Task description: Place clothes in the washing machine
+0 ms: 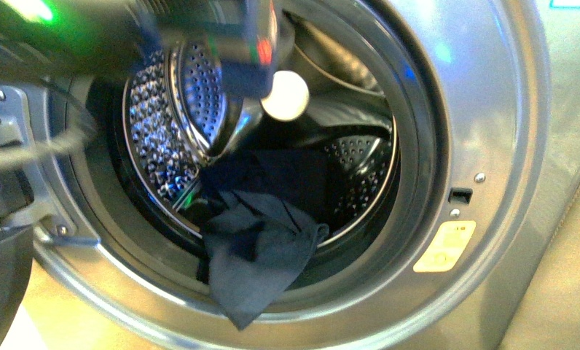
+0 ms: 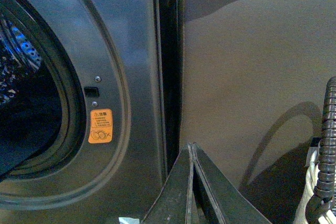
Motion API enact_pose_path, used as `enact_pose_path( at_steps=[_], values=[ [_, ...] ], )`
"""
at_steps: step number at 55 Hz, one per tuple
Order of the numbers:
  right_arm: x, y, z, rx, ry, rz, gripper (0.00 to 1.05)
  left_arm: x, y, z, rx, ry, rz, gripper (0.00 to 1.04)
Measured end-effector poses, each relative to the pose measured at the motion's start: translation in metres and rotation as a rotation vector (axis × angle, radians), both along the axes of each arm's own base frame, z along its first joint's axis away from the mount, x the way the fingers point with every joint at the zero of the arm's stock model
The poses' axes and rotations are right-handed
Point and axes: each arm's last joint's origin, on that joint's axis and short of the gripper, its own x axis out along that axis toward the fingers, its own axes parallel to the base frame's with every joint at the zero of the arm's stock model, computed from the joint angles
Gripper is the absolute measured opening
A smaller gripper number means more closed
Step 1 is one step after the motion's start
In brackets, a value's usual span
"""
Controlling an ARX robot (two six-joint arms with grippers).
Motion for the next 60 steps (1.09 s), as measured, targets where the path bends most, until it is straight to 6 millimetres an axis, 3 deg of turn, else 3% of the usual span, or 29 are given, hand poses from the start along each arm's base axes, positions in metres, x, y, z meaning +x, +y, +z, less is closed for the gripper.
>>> enact_pose_path(
  at_steps=[18, 20, 22, 26, 33, 46, 60],
  values=[
    [0.0, 0.0, 0.0, 0.0, 0.0, 0.0, 0.02, -0.031, 0.019, 0.036, -0.019, -0.116, 0.026, 0.98],
    [0.0, 0.0, 0.0, 0.0, 0.0, 0.0, 0.02, -0.035, 0.02, 0.039, -0.027, -0.103, 0.073, 0.96],
    [0.0, 0.0, 0.0, 0.0, 0.0, 0.0, 0.02, -0.045, 0.026, 0.04, -0.056, -0.015, 0.24, 0.87],
    [0.0, 0.0, 0.0, 0.0, 0.0, 0.0, 0.02, -0.067, 0.047, 0.017, -0.08, 0.064, 0.454, 0.68],
    [0.0, 0.0, 0.0, 0.0, 0.0, 0.0, 0.02, -0.084, 0.067, -0.012, -0.112, 0.059, 0.481, 0.43],
    [0.0, 0.0, 0.0, 0.0, 0.0, 0.0, 0.02, -0.101, 0.084, -0.056, -0.107, 0.09, 0.478, 0.03],
    [0.0, 0.0, 0.0, 0.0, 0.0, 0.0, 0.02, -0.118, 0.096, -0.083, -0.114, 0.085, 0.48, 0.04]
  ],
)
